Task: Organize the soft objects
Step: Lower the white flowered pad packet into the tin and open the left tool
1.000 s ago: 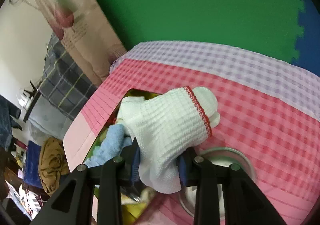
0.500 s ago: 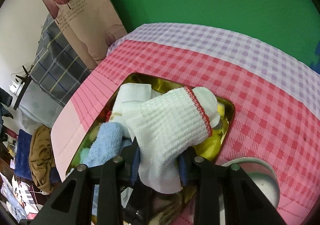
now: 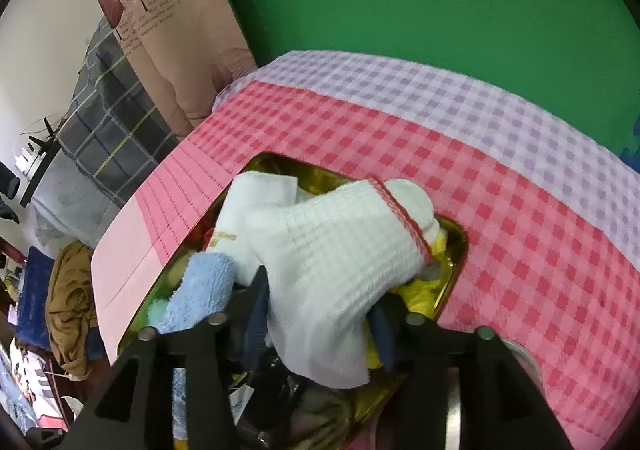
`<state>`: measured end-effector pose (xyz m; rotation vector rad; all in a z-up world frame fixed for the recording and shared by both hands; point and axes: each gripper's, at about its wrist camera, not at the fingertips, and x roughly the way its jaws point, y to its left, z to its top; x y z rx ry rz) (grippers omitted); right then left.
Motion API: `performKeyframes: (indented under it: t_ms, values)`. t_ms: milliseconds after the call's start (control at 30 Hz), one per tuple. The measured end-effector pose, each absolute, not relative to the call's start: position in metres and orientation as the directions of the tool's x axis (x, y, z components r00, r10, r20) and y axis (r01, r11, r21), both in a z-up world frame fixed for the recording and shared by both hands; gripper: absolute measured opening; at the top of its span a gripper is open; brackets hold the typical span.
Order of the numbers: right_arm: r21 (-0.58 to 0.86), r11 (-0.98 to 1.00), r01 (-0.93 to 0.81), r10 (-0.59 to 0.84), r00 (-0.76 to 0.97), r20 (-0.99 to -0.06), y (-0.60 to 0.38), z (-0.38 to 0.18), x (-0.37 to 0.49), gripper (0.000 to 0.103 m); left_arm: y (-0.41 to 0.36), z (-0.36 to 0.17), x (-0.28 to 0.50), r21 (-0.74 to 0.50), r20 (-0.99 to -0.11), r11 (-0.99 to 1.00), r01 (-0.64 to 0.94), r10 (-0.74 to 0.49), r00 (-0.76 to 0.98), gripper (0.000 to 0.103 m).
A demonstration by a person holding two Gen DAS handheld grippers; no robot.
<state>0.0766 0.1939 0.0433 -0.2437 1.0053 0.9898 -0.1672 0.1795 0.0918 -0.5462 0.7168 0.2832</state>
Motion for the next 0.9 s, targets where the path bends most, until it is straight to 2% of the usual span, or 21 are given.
performKeyframes:
  t_ms: [200,333,567,700,900]
  values:
    - [0.283,0.568,-0.773,0.597,0.151,-0.788,0.185,0.045,0.083,0.054,0.181,0.087,-0.166,-0.361,-0.697,0.824,-0.436,0.072,0.714,0.014]
    - [0.324,0.559,-0.763,0.643,0.152,-0.751,0.166,0.056,0.085,0.054,0.183,0.085,-0.166,-0.356,-0.701,0.823,-0.442,0.078,0.709,0.014]
    - [0.308,0.578,-0.756,0.692,0.253,-0.677,0.08,0.067,0.058,0.056,0.185,0.089,-0.17,-0.354,-0.694,0.82,-0.449,0.092,0.714,0.014]
    - [0.223,0.669,-0.709,0.618,0.364,-0.697,0.012,0.053,0.048,0.057,0.182,0.096,-0.172,-0.352,-0.681,0.826,-0.44,0.096,0.726,0.014]
    - [0.011,0.824,-0.566,0.384,0.545,-0.745,-0.079,0.02,0.049,0.057,0.18,0.114,-0.168,-0.323,-0.66,0.85,-0.415,0.112,0.743,0.014]
